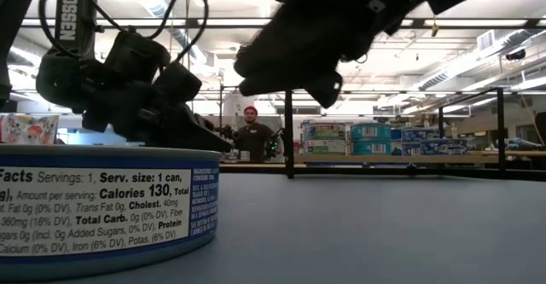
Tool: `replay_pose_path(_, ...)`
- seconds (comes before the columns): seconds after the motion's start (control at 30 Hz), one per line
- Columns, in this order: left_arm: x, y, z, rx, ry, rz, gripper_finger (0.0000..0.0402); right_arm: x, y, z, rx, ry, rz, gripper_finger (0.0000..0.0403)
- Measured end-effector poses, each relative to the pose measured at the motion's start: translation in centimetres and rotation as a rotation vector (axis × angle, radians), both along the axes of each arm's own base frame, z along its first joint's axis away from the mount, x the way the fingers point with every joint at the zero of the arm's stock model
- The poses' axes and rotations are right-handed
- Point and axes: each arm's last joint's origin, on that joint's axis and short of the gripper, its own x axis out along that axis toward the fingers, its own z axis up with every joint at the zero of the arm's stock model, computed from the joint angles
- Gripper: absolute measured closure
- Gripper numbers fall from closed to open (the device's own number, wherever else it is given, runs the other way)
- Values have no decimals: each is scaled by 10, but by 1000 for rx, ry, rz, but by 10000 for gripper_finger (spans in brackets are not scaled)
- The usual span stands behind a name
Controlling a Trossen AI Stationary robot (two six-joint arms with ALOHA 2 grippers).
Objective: Stack canned seafood by type on shelf
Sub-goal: Stack the blue tuna can on to the blue tuna can on the shelf
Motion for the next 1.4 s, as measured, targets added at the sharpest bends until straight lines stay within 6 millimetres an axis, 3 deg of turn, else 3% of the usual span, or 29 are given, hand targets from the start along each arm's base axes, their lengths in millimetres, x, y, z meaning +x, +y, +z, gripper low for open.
replay_pose_path(0.33,3,-16,2,65,-29,-90,397,16,7,-22,-9,48,14,291)
replay_pose_path(1.07,5,-14,2,83,-28,-30,397,18,21,-11,214,99,-102,290)
replay_pose_path(1.4,5,-14,1,80,-12,-27,396,48,31,-26,174,240,-74,290)
